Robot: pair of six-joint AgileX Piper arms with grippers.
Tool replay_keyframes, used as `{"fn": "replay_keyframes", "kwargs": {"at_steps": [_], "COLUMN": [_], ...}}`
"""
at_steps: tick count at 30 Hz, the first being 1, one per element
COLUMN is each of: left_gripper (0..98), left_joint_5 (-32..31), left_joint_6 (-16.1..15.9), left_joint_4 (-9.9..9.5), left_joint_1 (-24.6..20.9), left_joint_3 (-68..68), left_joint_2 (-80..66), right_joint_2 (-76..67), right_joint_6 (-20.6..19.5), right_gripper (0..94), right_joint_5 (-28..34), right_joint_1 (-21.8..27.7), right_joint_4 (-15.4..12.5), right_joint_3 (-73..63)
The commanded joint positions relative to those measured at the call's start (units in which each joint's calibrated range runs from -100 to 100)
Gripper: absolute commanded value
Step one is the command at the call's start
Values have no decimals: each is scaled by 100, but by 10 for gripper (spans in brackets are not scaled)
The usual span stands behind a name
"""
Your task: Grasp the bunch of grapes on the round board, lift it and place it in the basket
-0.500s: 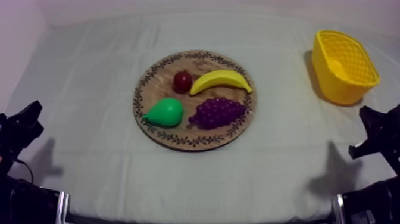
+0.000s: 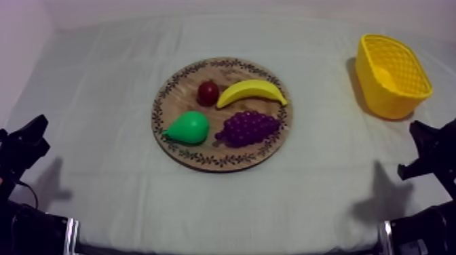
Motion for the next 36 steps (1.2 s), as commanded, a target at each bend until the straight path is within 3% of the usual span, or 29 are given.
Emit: {"fn": "replay_keyframes", "kwargs": {"at_steps": [1,36], "left_gripper": [1,1], "left_joint_5": [-5,-5], "left_joint_6": [1,1], "left_joint_4": [-3,-3], "left_joint_1": [0,0], "left_joint_3": [-3,-3], "left_joint_2": [0,0], "right_joint_2": [-3,-1], "right_joint_6": [5,129], "right_gripper": [5,4], "right_joint_5": [11,24], "right_joint_1": [-1,-6], "right_joint_4": [-3,22], "right_joint_3": [-2,-22]}}
